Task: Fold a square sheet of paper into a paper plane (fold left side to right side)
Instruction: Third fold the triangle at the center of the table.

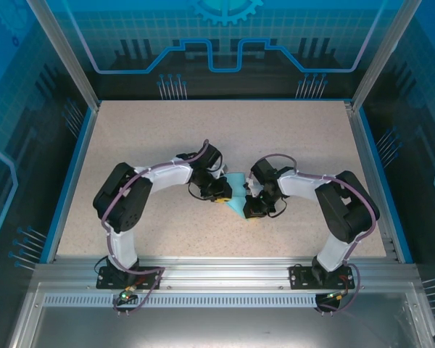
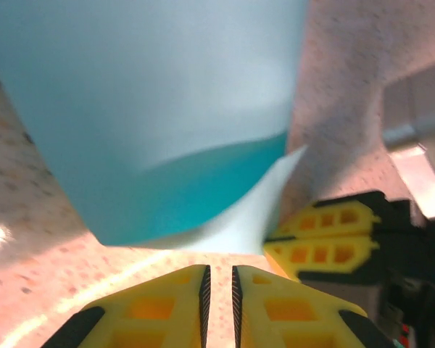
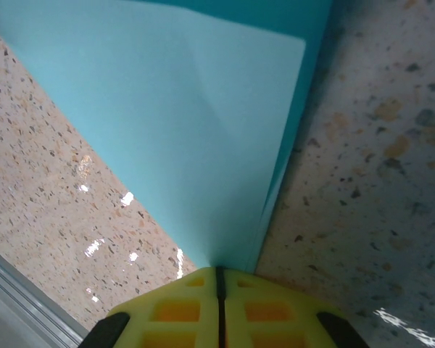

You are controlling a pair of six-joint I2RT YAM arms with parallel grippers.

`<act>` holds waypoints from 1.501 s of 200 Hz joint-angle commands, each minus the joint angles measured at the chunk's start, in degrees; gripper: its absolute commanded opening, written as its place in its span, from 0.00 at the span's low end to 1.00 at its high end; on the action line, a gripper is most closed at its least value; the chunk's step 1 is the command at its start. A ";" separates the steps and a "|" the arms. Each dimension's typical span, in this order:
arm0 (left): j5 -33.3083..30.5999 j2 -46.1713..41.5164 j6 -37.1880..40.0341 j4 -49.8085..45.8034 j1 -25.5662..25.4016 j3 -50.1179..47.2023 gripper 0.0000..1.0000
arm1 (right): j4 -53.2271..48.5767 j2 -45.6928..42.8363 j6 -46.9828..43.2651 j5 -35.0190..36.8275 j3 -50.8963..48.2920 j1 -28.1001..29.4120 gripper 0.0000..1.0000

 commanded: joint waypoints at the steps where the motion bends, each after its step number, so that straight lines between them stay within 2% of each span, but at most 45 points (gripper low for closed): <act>1: 2.17 -1.21 -2.29 0.46 -2.57 -1.65 0.18 | -2.88 3.60 0.80 6.16 -3.14 0.83 0.07; 129: 4.68 6.46 -6.64 6.98 -3.94 0.09 0.13 | -3.09 3.94 0.62 6.59 -2.87 1.09 0.06; 156: 2.61 7.68 -6.20 5.75 -3.87 0.31 0.12 | -3.43 3.95 0.43 7.06 -2.83 1.18 0.06; 202: -5.28 9.83 -3.90 0.00 -3.78 0.83 0.10 | -4.58 3.65 0.19 8.70 -2.58 1.27 0.06; 234: -6.53 10.08 -3.36 0.77 -1.96 -1.03 0.10 | -4.94 3.57 0.07 9.27 -2.69 1.27 0.05; 300: -8.52 8.31 0.90 -1.25 4.99 -2.25 0.10 | -4.85 3.28 0.21 9.41 -3.24 1.23 0.06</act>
